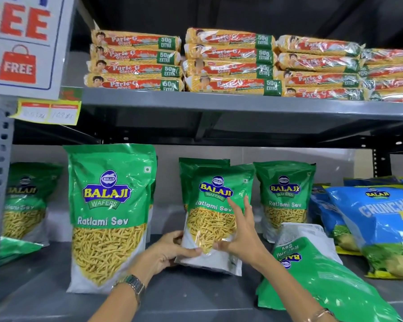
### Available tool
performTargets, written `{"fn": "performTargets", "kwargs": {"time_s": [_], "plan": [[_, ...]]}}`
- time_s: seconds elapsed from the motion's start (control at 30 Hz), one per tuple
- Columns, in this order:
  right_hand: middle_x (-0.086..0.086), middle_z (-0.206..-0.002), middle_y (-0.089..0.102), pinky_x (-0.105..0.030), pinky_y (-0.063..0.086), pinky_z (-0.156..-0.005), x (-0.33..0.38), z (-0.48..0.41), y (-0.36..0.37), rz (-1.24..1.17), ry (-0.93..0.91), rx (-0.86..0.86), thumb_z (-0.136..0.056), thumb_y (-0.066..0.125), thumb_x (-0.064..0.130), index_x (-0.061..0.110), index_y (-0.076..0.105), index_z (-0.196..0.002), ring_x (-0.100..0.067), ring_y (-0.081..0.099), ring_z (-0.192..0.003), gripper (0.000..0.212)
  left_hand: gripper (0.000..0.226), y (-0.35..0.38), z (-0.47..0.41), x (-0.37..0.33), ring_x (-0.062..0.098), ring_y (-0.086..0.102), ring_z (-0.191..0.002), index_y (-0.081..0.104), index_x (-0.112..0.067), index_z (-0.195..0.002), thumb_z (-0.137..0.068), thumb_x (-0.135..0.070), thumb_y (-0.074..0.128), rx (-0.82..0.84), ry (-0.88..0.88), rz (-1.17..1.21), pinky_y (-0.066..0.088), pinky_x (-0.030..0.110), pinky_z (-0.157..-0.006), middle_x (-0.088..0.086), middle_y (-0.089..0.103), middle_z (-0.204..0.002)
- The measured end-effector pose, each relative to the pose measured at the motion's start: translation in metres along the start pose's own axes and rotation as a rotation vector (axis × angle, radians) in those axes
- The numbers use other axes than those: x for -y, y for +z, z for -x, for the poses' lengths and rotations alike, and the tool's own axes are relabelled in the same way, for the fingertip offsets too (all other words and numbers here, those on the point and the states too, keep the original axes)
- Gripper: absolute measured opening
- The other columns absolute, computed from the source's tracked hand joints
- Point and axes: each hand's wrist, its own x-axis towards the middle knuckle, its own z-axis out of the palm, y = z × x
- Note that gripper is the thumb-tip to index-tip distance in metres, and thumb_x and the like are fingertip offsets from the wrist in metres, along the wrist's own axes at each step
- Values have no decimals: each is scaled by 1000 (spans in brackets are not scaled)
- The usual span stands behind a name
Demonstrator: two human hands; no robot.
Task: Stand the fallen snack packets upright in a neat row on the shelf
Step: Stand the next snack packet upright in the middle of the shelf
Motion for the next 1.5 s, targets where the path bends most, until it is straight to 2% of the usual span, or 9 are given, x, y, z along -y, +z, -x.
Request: {"fn": "performTargets", "kwargs": {"time_s": [0.17, 0.27, 0.4, 0.73, 0.83, 0.93, 1.07, 1.23, 1.5], "plan": [[1, -149, -39, -43, 19, -118, -3, -7, -1, 3, 31, 58, -48, 91, 17, 45, -20, -134, -23, -14, -145, 143, 113, 2, -9, 10, 22, 50, -114, 36, -11, -130, -33, -24, 92, -159, 99, -275, 47, 32, -93, 8, 52, -128], [-6, -149, -39, -30, 14, -114, -8, -7, 3, -2, 76, 48, -46, 92, 14, 26, -28, -140, -22, -12, -145, 152, 152, 7, -13, 18, 25, 33, -133, 18, -15, -140, -9, -48, 88, -180, 138, -321, 31, 41, -110, 9, 34, -146], [-13, -154, -26, -19, 0, -107, -17, -8, 3, -62, 76, 38, -46, 92, 15, 9, -27, -140, -23, -17, -144, 153, 148, 11, -18, 19, 25, 20, -140, 6, -18, -143, -24, -42, 89, -195, 113, -386, 23, 44, -113, 9, 19, -153], [-13, -151, 17, -41, 16, -119, -29, -10, 11, -173, 211, 31, -28, 95, 29, 8, -13, -145, -28, 18, -142, 160, 156, 8, -27, 17, 22, 27, -137, 6, -14, -143, -14, -45, 88, -117, 131, -361, 26, 42, -113, 6, 28, -150], [-13, -128, 41, -46, 38, -108, -40, -16, 12, -170, 255, 41, -12, 91, 40, 12, 25, -125, -28, 43, -125, 133, 139, 8, -27, 14, 20, 33, -132, 15, -14, -140, -25, -30, 91, -92, 187, -293, 27, 37, -112, 4, 36, -145], [-12, -123, 43, -43, 43, -105, -41, -18, 8, -189, 295, 74, -18, 92, 27, 18, 27, -109, -25, 48, -117, 112, 98, 9, -25, 14, 17, 40, -122, 30, -24, -119, -41, -13, 90, -116, 236, -265, 31, 27, -101, 1, 46, -131], [-10, -123, 45, -43, 43, -105, -42, -18, 6, -215, 347, 122, -10, 89, 35, 18, 27, -109, -24, 48, -117, 118, 115, 9, -23, 18, 20, 39, -128, 31, -22, -126, -28, -29, 91, -146, 263, -277, 33, 36, -107, 2, 46, -136], [-4, -109, 52, -37, 43, -102, -39, -19, -4, -273, 407, 222, -46, 91, 5, 13, 27, -110, -23, 51, -112, 91, 106, 14, -18, 16, 21, 44, -123, 33, -30, -117, -27, -36, 89, -181, 285, -315, 37, 43, -105, 1, 50, -130], [-5, -118, 58, -33, 41, -94, -38, -20, -16, -510, 453, 211, -60, 85, 13, 11, 37, -122, -21, 54, -112, 78, 109, 10, -14, 3, 20, 43, -125, 30, -18, -130, -41, -38, 89, -83, 247, -160, 32, 37, -109, 5, 46, -139]]}}
